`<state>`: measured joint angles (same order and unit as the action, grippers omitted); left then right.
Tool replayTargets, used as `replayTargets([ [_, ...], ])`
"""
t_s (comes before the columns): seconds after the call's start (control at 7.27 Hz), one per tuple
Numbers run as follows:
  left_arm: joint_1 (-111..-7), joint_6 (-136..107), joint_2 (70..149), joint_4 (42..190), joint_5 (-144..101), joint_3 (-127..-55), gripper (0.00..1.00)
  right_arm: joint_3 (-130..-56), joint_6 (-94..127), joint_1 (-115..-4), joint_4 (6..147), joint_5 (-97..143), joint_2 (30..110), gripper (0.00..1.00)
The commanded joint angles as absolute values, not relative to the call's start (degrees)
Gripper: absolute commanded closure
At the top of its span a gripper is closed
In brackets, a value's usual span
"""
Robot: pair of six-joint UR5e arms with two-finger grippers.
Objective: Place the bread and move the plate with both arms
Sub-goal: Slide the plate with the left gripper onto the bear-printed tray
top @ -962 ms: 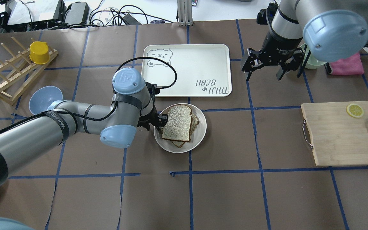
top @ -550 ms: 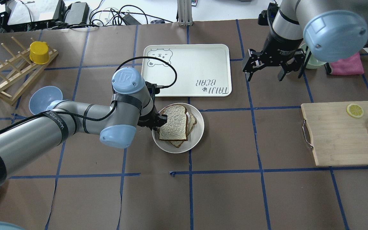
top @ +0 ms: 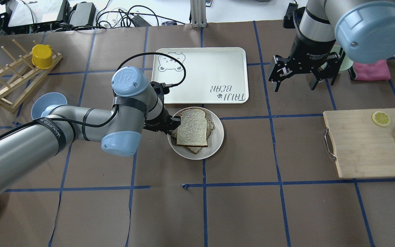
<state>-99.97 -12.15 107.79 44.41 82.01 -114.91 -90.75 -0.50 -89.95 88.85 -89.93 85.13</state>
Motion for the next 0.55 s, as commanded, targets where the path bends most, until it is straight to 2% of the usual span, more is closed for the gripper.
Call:
replayTargets([
  [0.0, -97.49, -13.89, 106.09, 44.12, 75.79, -114.7, 1.0, -89.92, -0.53, -89.91, 83.35, -90.35, 87.71, 0.0],
  [0.41, -94.93, -13.8, 107.22, 44.74, 71.73, -107.96, 1.0, -89.21, -1.58, -89.48, 83.14, -90.08, 88.15, 0.0],
])
